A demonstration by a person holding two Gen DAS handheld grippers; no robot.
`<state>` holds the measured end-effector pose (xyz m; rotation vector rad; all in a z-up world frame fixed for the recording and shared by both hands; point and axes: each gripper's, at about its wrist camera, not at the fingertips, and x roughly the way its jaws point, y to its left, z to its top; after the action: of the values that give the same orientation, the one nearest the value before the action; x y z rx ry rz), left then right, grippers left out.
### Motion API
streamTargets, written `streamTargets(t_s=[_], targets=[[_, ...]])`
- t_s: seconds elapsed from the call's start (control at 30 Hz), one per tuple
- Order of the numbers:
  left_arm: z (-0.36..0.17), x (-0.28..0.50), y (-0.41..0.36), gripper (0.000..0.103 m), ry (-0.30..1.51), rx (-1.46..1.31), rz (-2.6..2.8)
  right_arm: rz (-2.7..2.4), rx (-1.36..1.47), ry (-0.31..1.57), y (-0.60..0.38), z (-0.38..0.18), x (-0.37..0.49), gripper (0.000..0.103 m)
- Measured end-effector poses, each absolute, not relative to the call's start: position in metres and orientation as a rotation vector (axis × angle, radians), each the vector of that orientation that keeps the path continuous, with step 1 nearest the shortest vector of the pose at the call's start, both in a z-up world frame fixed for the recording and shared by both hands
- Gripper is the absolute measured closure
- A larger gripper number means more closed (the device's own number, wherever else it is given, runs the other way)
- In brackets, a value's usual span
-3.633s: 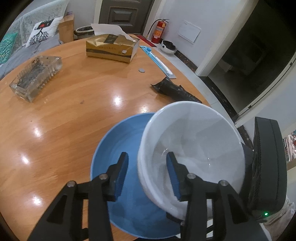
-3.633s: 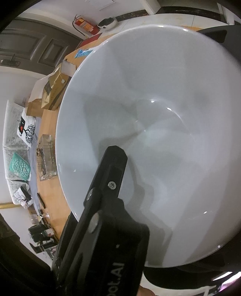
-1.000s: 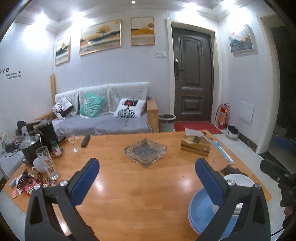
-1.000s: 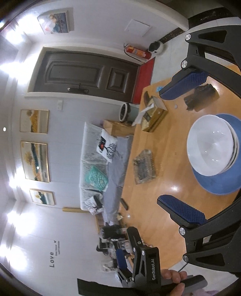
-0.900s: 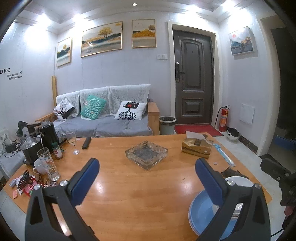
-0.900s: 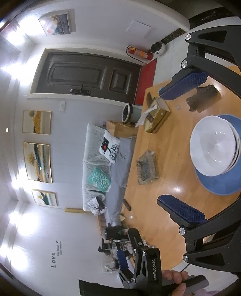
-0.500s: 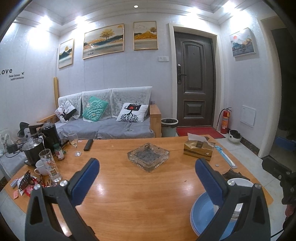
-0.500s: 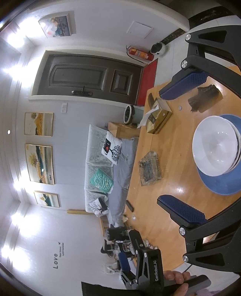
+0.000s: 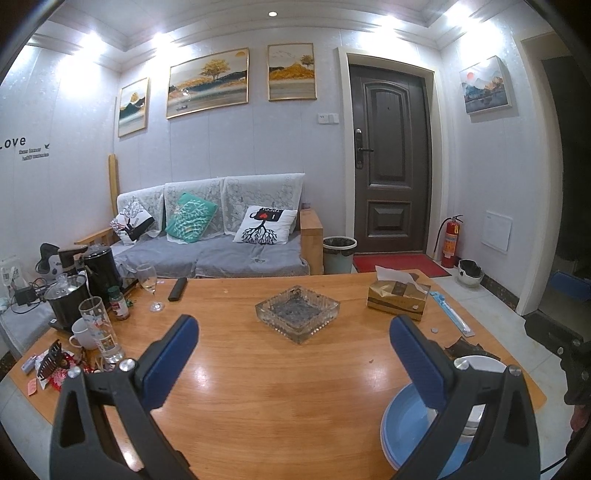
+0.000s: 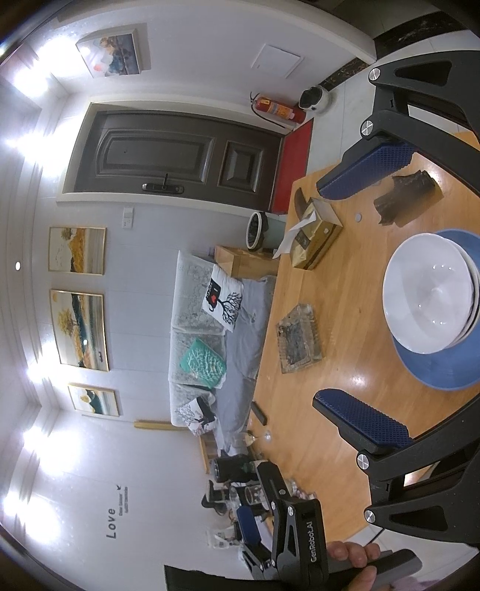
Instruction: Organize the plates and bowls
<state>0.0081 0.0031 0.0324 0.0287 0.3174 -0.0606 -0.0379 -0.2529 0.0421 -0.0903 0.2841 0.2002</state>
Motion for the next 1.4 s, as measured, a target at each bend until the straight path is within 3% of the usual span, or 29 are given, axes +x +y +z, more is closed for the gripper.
streamTargets(t_s=[1.4], targets=[[0.039,0.008,0.007,0.0,0.304,0.024,-0.051,0.191,-0.08,0.28,-0.255,0.052,-0.045,0.001]])
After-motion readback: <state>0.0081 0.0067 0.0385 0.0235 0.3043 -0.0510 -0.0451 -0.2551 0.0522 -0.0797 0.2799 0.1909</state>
